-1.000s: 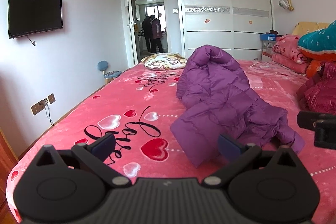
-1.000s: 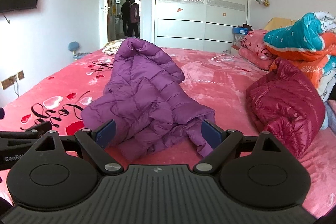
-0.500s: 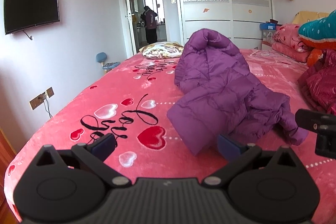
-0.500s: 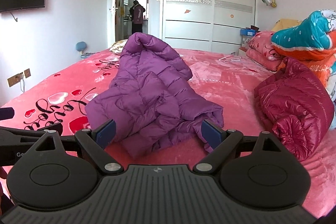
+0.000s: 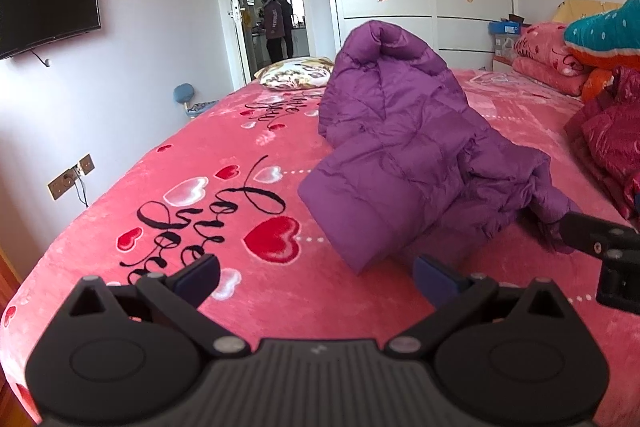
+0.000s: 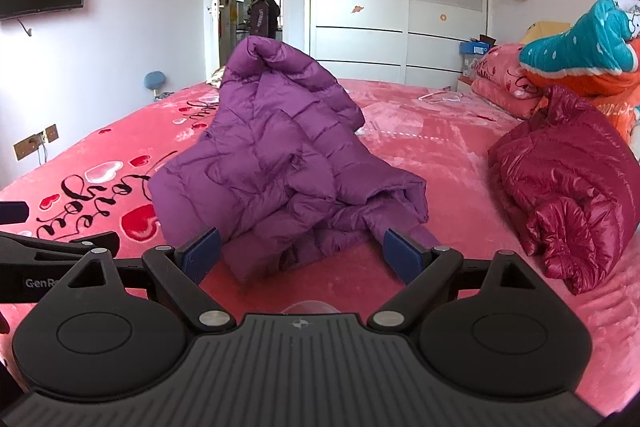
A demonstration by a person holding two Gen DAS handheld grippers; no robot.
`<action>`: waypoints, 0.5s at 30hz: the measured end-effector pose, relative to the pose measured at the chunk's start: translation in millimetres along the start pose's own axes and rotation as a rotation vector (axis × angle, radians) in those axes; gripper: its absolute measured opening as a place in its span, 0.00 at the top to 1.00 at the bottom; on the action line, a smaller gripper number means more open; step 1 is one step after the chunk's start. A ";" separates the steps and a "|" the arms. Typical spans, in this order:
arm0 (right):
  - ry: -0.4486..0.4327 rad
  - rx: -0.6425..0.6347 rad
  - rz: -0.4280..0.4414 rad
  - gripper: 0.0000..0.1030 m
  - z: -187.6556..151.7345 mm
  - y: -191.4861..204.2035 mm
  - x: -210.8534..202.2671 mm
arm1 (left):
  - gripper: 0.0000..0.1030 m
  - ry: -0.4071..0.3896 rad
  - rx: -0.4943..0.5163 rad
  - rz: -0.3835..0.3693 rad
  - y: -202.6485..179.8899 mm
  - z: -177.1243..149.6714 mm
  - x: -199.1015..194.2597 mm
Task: Fold large clothes
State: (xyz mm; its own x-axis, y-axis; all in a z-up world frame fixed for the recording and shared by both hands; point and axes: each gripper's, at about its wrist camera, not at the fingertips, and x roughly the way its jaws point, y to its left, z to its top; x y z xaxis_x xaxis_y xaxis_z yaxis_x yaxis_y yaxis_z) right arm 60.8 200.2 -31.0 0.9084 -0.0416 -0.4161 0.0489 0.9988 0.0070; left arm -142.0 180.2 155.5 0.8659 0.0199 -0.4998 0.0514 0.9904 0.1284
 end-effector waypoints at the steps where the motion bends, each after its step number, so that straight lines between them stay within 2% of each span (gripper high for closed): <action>1: 0.001 0.002 -0.003 0.00 -1.2 -0.4 -1.4 | 0.01 0.003 0.001 -0.001 -1.6 -0.5 2.0; 8: 0.009 0.014 -0.017 0.00 -5.1 -8.0 5.6 | 0.01 0.020 0.011 -0.016 -12.9 -4.0 12.3; 15: 0.033 0.076 -0.025 0.00 -7.1 -26.2 18.4 | 0.01 0.000 0.040 -0.054 -28.7 -4.9 18.2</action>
State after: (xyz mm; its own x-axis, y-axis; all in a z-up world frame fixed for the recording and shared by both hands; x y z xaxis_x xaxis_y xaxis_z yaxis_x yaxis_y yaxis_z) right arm 73.2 173.4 -45.3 0.8924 -0.0646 -0.4466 0.1042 0.9925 0.0645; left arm -130.2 152.8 138.6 0.8612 -0.0330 -0.5073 0.1176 0.9838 0.1356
